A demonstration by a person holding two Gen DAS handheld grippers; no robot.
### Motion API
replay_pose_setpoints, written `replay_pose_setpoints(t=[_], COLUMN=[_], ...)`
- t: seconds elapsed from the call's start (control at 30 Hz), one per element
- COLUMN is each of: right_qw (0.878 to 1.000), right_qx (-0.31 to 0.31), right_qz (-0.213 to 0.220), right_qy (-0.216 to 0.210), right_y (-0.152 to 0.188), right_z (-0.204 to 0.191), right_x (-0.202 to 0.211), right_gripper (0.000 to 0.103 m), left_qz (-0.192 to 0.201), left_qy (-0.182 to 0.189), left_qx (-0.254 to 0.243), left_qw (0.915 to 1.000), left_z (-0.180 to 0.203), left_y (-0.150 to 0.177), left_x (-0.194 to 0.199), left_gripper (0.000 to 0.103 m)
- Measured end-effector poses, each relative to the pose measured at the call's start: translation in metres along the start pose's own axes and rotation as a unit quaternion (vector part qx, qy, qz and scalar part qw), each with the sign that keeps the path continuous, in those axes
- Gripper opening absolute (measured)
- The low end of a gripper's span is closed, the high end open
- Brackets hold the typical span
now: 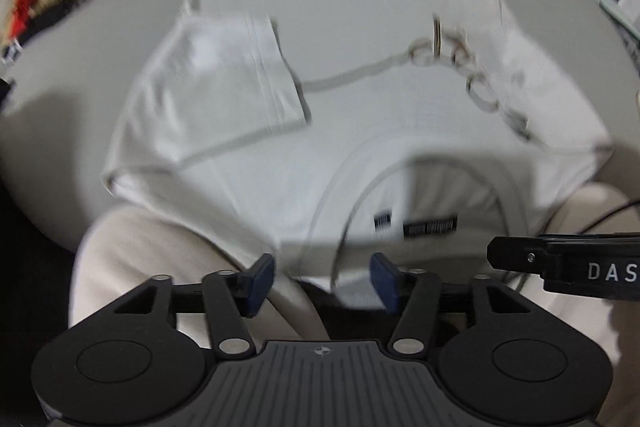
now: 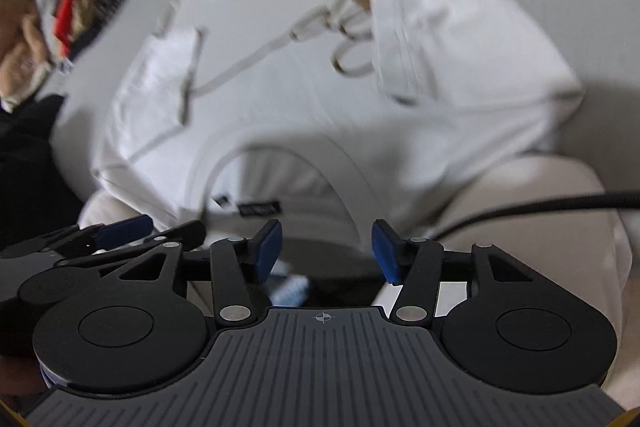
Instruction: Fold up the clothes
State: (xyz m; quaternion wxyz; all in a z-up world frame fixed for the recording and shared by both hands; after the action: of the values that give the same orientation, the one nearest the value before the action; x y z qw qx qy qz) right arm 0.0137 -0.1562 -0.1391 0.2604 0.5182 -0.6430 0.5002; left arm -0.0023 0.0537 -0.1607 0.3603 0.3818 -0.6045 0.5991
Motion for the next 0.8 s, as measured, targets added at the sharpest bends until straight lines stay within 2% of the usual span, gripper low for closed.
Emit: replay_pose_setpoints(t=[0.07, 0.23, 0.37, 0.47, 0.5, 0.53, 0.63, 0.77, 0.8], right_qw=[1.000, 0.996, 0.993, 0.989, 0.986, 0.984, 0.974, 0.967, 0.966], right_qx=[0.019, 0.057, 0.050, 0.042, 0.041, 0.042, 0.036, -0.018, -0.033], right_qz=[0.019, 0.068, 0.106, 0.140, 0.153, 0.167, 0.216, 0.248, 0.248], right_qy=[-0.002, -0.001, -0.016, -0.036, -0.044, -0.050, -0.061, -0.061, -0.060], right_y=[0.001, -0.006, -0.021, -0.040, -0.047, -0.056, -0.087, -0.139, -0.153], right_z=[-0.007, -0.023, -0.026, -0.022, -0.021, -0.019, -0.012, 0.014, 0.021], right_x=[0.010, 0.039, 0.065, 0.098, 0.110, 0.123, 0.162, 0.179, 0.177], right_gripper=[0.050, 0.050, 0.056, 0.066, 0.076, 0.085, 0.094, 0.091, 0.079], left_qz=[0.017, 0.056, 0.084, 0.090, 0.096, 0.106, 0.150, 0.192, 0.194], left_qy=[-0.010, -0.020, -0.015, 0.011, 0.022, 0.028, 0.026, 0.040, 0.040], left_qx=[0.001, -0.001, 0.013, 0.038, 0.047, 0.054, 0.075, 0.131, 0.143], left_qw=[0.9998, 0.9982, 0.9962, 0.9951, 0.9941, 0.9925, 0.9855, 0.9718, 0.9696], left_z=[-0.002, 0.001, -0.007, -0.022, -0.027, -0.034, -0.056, -0.092, -0.100], left_y=[-0.001, -0.006, -0.023, -0.038, -0.044, -0.052, -0.083, -0.127, -0.138], left_x=[0.009, 0.031, 0.047, 0.064, 0.070, 0.079, 0.104, 0.121, 0.118], left_gripper=[0.059, 0.063, 0.066, 0.066, 0.066, 0.067, 0.070, 0.072, 0.072])
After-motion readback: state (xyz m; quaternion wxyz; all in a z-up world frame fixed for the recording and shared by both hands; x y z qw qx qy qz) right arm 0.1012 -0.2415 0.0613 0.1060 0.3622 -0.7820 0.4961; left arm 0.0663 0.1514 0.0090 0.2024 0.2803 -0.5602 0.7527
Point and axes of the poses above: each gripper's, at about its wrist camera, not at the fingertips, and x roughly against the way its jaws point, z to its right, y to its underside, the point moved 5 cm from there along -x, roughly the way its jaws point, and after that the axes turned 4 degrees about -y, right-handed, at the moved point
